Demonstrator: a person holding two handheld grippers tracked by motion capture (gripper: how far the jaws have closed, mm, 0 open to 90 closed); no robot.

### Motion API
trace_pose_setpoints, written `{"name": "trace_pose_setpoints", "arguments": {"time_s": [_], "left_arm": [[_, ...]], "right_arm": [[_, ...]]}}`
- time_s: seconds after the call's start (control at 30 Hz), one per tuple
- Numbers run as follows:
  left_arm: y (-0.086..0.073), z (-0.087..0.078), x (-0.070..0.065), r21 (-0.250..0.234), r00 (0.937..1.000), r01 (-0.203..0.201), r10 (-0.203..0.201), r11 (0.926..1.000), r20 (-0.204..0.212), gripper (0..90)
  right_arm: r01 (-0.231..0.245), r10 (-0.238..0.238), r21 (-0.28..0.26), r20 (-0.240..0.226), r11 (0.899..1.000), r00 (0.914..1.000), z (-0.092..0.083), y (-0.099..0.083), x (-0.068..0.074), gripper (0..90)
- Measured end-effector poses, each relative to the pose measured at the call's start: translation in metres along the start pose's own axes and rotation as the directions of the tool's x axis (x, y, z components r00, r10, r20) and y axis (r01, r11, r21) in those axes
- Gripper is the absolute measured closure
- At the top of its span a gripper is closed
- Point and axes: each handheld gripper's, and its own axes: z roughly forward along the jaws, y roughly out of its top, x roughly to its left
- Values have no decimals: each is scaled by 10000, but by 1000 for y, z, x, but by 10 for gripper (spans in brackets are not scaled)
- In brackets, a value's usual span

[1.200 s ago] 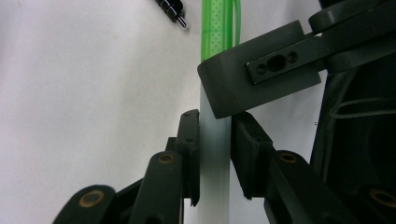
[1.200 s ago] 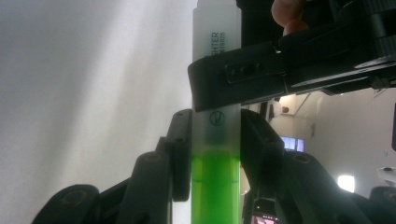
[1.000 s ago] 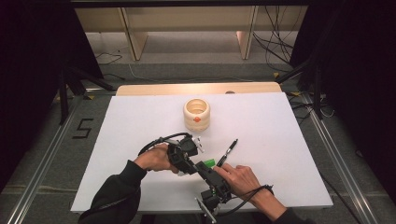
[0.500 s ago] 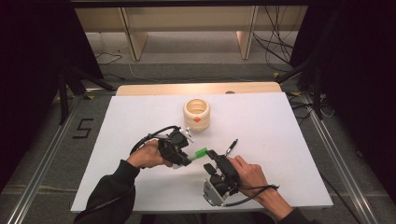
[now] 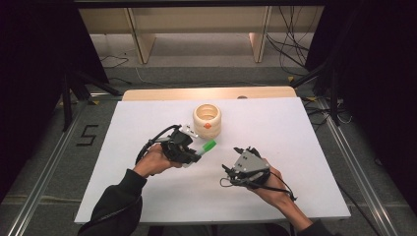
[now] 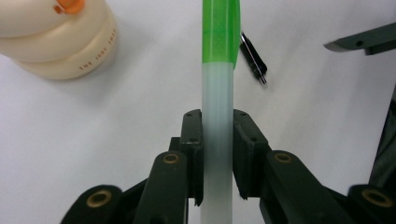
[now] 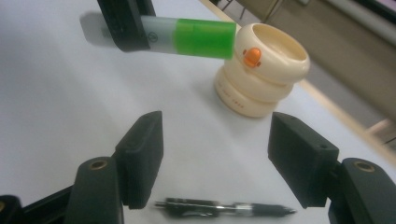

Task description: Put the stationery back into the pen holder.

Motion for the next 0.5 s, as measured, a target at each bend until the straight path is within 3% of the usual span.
{"name": "trace_pose_setpoints", "arguments": {"time_s": [0.07, 0.17, 0.3, 0.5], "left_arm": [[0, -1, 2, -241, 9998, 143, -146, 9996, -138, 759], [0, -2, 4, -627, 9984, 344, -371, 9974, -429, 759], [-1, -5, 7, -1196, 9952, 643, -725, 9907, -656, 759], [-1, -9, 12, -2021, 9894, 998, -1188, 9743, -841, 759]], "right_arm": [[-954, 952, -42, -375, 9954, 9948, -2, -2, -7, 364], [-1959, 1967, 182, -621, 9805, 9785, -2, -6, -16, 347], [-2887, 2903, 323, -753, 9569, 9540, -2, -12, -25, 335], [-3561, 3589, 468, -847, 9333, 9295, -4, -19, -31, 318]]}}
